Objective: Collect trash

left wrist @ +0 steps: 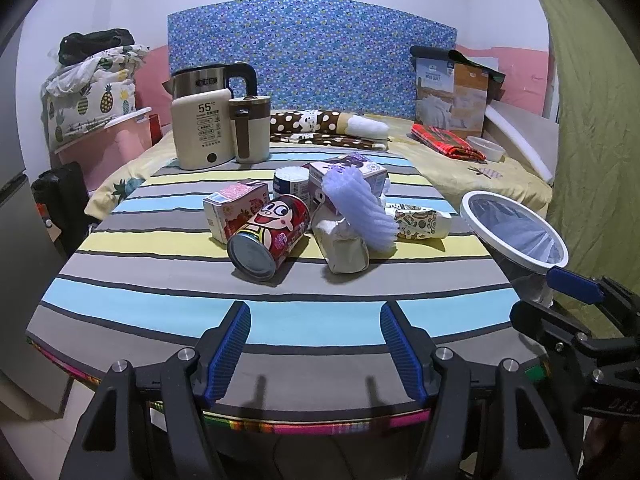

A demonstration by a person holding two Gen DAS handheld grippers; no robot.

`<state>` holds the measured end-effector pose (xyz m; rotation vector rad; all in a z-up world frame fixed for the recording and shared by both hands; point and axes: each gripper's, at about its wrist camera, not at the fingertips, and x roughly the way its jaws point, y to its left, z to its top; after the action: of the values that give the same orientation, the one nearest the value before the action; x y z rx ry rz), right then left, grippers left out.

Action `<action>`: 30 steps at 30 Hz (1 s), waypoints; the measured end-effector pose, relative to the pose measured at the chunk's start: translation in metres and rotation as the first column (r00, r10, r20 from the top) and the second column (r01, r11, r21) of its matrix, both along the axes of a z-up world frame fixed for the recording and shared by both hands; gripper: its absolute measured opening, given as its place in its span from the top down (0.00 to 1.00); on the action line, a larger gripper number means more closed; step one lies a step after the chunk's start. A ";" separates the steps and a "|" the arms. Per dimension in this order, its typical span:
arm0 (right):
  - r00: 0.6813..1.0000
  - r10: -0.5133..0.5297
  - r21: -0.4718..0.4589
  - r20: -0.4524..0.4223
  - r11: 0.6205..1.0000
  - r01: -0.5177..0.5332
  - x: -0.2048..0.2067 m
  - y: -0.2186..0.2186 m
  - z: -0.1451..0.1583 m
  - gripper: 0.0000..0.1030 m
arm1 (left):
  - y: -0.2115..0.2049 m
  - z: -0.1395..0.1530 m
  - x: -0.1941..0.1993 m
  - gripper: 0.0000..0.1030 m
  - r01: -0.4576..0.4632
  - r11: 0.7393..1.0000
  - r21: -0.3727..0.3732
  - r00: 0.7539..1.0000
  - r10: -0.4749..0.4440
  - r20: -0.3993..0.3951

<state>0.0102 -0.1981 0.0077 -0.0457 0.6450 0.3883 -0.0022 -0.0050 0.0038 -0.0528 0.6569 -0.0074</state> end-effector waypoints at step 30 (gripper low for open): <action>0.989 0.146 -0.019 -0.009 0.989 -0.146 0.059 0.036 -0.002 0.18 | 0.059 -0.030 0.082 0.35 -0.021 1.000 0.003 1.000 0.021 -0.020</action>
<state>0.0693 -0.1617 0.0061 -0.1110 0.6554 0.5239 0.0795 0.0539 -0.0257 -0.0572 0.6765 0.0146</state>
